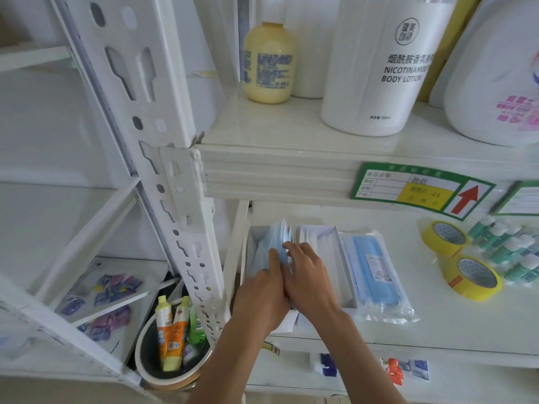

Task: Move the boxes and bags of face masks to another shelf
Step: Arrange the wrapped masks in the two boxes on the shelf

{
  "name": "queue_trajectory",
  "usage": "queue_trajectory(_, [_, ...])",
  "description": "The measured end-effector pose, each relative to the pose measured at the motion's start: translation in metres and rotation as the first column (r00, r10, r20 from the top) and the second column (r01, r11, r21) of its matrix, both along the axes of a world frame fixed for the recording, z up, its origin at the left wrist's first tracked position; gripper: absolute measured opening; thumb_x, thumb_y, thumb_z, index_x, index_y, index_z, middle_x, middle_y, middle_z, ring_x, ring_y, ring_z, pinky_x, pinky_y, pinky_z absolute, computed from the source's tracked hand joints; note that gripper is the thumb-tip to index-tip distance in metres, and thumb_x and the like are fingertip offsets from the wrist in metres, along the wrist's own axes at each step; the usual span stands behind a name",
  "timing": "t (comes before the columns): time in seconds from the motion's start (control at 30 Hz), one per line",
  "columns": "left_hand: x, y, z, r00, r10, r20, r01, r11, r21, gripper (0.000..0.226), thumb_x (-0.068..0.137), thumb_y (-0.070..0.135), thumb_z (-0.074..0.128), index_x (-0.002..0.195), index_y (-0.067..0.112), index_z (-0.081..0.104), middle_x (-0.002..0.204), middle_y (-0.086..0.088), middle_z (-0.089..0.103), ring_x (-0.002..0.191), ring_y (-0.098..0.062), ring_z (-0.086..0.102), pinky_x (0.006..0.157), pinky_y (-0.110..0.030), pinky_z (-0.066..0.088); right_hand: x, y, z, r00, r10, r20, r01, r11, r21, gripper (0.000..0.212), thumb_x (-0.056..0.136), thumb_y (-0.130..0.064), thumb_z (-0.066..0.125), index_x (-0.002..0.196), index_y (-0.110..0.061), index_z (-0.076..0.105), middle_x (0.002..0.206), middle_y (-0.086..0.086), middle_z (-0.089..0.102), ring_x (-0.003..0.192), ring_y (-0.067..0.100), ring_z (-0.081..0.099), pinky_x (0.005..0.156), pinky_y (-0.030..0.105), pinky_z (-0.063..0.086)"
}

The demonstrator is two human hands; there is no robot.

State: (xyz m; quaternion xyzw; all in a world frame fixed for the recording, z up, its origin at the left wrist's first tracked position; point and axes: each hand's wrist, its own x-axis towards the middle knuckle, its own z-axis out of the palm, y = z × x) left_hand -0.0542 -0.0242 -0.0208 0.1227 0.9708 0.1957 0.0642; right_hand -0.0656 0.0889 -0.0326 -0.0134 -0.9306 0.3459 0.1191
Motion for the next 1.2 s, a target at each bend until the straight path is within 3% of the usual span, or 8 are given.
queue_trajectory(0.1, [0.003, 0.0, -0.001, 0.999, 0.027, -0.036, -0.024, 0.997, 0.077, 0.101, 0.095, 0.028, 0.061, 0.155, 0.03, -0.02, 0.161, -0.015, 0.024, 0.114, -0.029, 0.064, 0.083, -0.04, 0.058, 0.002, 0.005, -0.004, 0.998, 0.062, 0.013, -0.063, 0.997, 0.049, 0.038, 0.096, -0.022, 0.052, 0.134, -0.024, 0.051, 0.127, -0.001, 0.053, 0.099, 0.02, 0.063, 0.08, 0.025, 0.049])
queue_trajectory(0.17, [0.004, 0.002, -0.001, 0.988, 0.053, -0.145, -0.037, 0.993, 0.11, 0.105, 0.092, 0.023, 0.065, 0.154, 0.035, -0.02, 0.166, -0.015, 0.006, 0.125, -0.03, 0.058, 0.087, -0.041, 0.058, 0.003, 0.006, -0.005, 0.998, 0.054, 0.032, -0.055, 0.998, 0.041, 0.041, 0.095, -0.022, 0.051, 0.136, -0.025, 0.048, 0.131, -0.002, 0.048, 0.098, 0.019, 0.062, 0.079, 0.024, 0.046])
queue_trajectory(0.43, [-0.001, 0.002, -0.009, 0.998, -0.033, -0.046, 0.029, 0.996, -0.08, 0.081, 0.099, 0.026, 0.054, 0.158, 0.014, 0.0, 0.14, -0.013, 0.049, 0.104, -0.027, 0.066, 0.08, -0.036, 0.056, 0.006, 0.004, -0.008, 0.994, 0.104, -0.035, -0.096, 0.98, 0.172, 0.022, 0.1, -0.018, 0.053, 0.118, -0.009, 0.063, 0.121, 0.007, 0.048, 0.097, 0.024, 0.057, 0.088, 0.033, 0.049])
queue_trajectory(0.6, [-0.007, 0.003, -0.006, 0.997, -0.022, 0.071, 0.028, 0.995, -0.095, 0.084, 0.1, 0.021, 0.052, 0.158, 0.013, -0.008, 0.159, -0.023, 0.024, 0.126, -0.036, 0.056, 0.094, -0.043, 0.051, 0.007, 0.007, -0.007, 0.983, 0.167, 0.082, -0.186, 0.892, 0.413, 0.051, 0.089, -0.012, 0.061, 0.138, -0.018, 0.045, 0.13, 0.006, 0.039, 0.111, 0.022, 0.047, 0.094, 0.033, 0.043])
queue_trajectory(0.67, [-0.002, 0.003, -0.007, 1.0, -0.014, 0.001, 0.014, 0.999, -0.047, 0.081, 0.1, 0.013, 0.048, 0.159, 0.014, -0.007, 0.166, -0.022, 0.001, 0.148, -0.039, 0.028, 0.11, -0.043, 0.041, 0.01, 0.006, -0.004, 0.983, 0.171, 0.073, -0.186, 0.904, 0.386, 0.056, 0.09, -0.012, 0.058, 0.142, -0.018, 0.041, 0.134, 0.007, 0.039, 0.113, 0.024, 0.048, 0.096, 0.034, 0.044])
queue_trajectory(0.77, [0.001, 0.002, -0.009, 0.974, -0.064, -0.218, 0.064, 0.998, -0.009, 0.076, 0.097, 0.01, 0.049, 0.16, 0.016, 0.005, 0.168, -0.016, -0.004, 0.156, -0.033, 0.0, 0.123, -0.04, 0.025, 0.014, 0.006, -0.002, 0.992, 0.117, -0.053, -0.104, 0.973, 0.207, 0.055, 0.093, -0.01, 0.055, 0.146, -0.01, 0.042, 0.138, 0.011, 0.047, 0.117, 0.027, 0.053, 0.098, 0.037, 0.048])
queue_trajectory(0.97, [-0.005, -0.013, -0.023, 0.972, -0.121, -0.199, 0.084, 0.98, -0.182, 0.057, 0.1, 0.025, 0.049, 0.153, 0.01, 0.031, 0.165, -0.012, 0.021, 0.153, -0.027, 0.017, 0.125, -0.038, 0.015, 0.015, 0.008, -0.009, 0.993, 0.116, -0.025, -0.093, 0.89, 0.446, 0.029, 0.092, -0.015, 0.059, 0.12, -0.011, 0.062, 0.122, 0.006, 0.06, 0.109, 0.026, 0.054, 0.097, 0.038, 0.045])
queue_trajectory(1.2, [-0.002, -0.014, -0.029, 0.956, -0.075, -0.285, 0.065, 0.997, -0.045, 0.061, 0.098, 0.025, 0.049, 0.156, 0.016, 0.031, 0.167, -0.011, 0.018, 0.154, -0.029, 0.016, 0.124, -0.045, 0.022, 0.019, 0.003, -0.007, 0.997, 0.056, -0.061, -0.015, 0.848, 0.53, 0.043, 0.093, -0.033, 0.035, 0.125, -0.017, 0.059, 0.127, 0.005, 0.058, 0.11, 0.027, 0.055, 0.094, 0.042, 0.045])
